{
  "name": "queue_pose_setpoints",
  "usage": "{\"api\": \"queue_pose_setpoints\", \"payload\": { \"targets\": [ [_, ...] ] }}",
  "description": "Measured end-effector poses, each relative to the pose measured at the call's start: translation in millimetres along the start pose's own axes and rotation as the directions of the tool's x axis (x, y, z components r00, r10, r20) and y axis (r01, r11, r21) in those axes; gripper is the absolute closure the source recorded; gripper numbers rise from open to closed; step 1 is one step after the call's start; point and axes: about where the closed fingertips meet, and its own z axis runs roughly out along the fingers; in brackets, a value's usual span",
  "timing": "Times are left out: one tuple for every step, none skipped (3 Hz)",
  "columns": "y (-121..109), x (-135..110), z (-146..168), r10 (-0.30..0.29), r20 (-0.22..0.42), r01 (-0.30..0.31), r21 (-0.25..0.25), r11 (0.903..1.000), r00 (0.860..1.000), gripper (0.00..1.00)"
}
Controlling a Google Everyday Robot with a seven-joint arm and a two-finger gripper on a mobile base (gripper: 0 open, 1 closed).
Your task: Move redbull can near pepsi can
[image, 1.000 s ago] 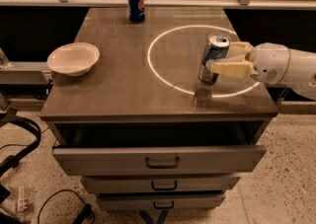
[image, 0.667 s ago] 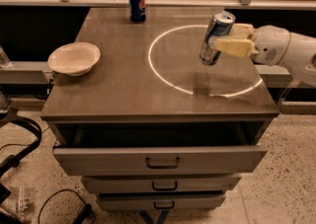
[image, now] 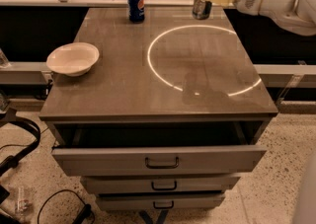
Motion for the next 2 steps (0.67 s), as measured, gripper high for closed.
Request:
{"api": "queue_pose_setpoints", "payload": {
  "targets": [
    [-30.4,-3.4,72.2,0.056,-0.012,-0.055,0.065,0.9964,0.998,1.00],
    [-51.2,10.9,123.6,0.105,0.017,-0.107,0.093,0.9899,0.994,1.00]
  ]
}}
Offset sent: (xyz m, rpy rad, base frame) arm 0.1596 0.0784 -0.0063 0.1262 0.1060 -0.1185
